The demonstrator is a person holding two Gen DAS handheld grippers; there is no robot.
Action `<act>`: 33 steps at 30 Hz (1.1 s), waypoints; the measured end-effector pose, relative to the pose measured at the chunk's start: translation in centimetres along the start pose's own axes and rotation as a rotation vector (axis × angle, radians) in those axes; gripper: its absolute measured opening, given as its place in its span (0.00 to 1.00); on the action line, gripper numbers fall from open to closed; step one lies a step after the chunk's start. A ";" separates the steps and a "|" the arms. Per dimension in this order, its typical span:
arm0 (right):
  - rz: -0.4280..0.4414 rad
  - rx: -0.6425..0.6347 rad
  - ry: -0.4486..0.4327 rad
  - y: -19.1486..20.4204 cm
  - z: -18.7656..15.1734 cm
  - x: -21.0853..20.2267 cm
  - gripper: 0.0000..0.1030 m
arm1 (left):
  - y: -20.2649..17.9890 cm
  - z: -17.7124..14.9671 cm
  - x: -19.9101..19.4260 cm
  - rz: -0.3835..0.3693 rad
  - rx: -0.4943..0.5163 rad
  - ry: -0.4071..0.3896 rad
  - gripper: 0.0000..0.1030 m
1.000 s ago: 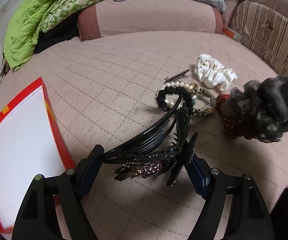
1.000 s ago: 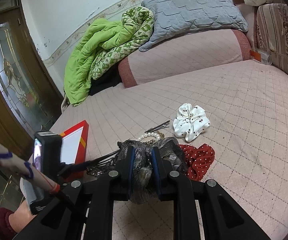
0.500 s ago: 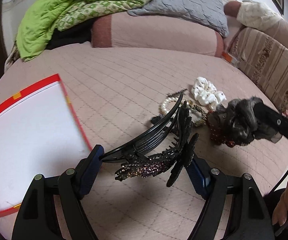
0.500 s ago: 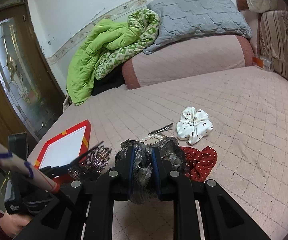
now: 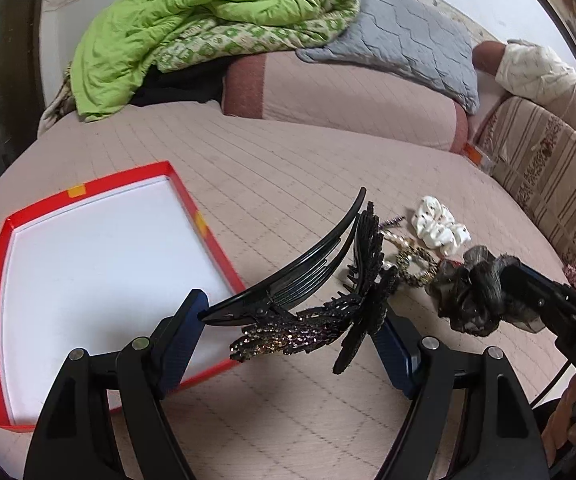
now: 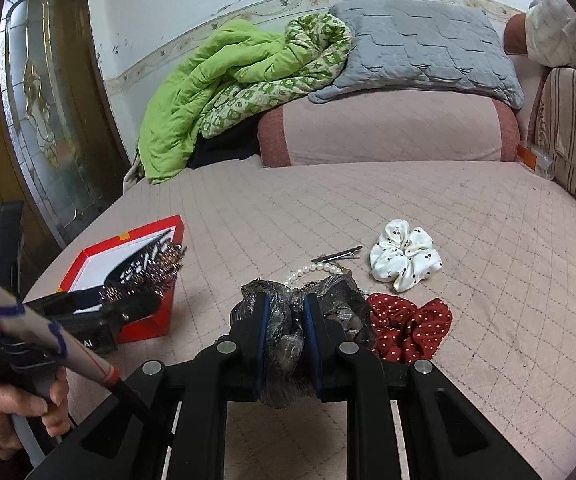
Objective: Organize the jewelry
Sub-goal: 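Carry the claw clips and grey scrunchie over the red-rimmed tray with both grippers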
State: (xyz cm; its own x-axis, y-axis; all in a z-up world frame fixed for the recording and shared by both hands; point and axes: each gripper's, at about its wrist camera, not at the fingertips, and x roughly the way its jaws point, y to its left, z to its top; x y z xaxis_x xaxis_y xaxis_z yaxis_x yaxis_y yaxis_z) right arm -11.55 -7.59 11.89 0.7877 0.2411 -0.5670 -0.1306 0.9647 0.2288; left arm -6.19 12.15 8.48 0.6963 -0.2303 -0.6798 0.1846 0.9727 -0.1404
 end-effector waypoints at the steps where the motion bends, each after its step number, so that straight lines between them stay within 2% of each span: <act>1: -0.001 -0.003 0.003 0.3 0.0 0.0 0.18 | 0.5 0.1 -0.2 0.003 -0.009 -0.005 0.76; 10: 0.023 -0.079 -0.002 5.2 1.8 0.5 0.18 | 5.0 0.4 -1.6 0.033 -0.097 -0.042 0.76; 24: 0.104 -0.146 0.034 12.5 4.0 3.5 0.18 | 12.3 0.1 -3.3 0.145 -0.194 -0.079 0.76; 33: 0.164 -0.188 0.061 17.9 5.2 6.7 0.18 | 16.7 -0.2 -3.0 0.209 -0.236 -0.063 0.76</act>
State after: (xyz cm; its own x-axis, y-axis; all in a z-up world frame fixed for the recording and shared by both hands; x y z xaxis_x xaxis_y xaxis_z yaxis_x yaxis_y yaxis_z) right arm -5.48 10.75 16.30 0.7094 0.3965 -0.5826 -0.3678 0.9135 0.1739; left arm -5.34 29.05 8.09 0.7453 -0.0190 -0.6664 -0.1274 0.9771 -0.1703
